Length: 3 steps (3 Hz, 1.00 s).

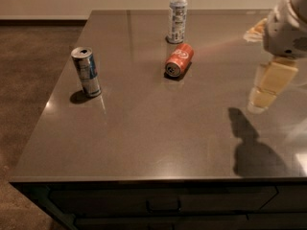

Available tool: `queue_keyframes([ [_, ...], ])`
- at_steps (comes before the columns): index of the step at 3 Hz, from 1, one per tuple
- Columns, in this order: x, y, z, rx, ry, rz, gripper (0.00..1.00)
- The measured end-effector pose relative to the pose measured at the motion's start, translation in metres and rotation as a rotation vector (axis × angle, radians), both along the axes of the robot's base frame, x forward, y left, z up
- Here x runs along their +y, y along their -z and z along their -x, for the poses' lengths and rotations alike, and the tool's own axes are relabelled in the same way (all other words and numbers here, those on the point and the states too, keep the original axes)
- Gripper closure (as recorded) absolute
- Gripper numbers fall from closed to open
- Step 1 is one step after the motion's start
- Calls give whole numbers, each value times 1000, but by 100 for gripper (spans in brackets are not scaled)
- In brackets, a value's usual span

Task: Place coke can upright

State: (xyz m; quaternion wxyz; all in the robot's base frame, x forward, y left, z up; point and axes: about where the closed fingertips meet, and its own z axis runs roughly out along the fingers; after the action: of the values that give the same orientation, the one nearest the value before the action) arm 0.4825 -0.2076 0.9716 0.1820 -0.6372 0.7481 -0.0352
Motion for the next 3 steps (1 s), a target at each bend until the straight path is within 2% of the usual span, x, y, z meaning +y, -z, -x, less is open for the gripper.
queue_keyframes([
  [1,14,7,-55,-47,-133,-8,0],
  [2,28,13,-104,-81,-262,11,0],
  [3,40,22,-142,-102,-387,59,0],
])
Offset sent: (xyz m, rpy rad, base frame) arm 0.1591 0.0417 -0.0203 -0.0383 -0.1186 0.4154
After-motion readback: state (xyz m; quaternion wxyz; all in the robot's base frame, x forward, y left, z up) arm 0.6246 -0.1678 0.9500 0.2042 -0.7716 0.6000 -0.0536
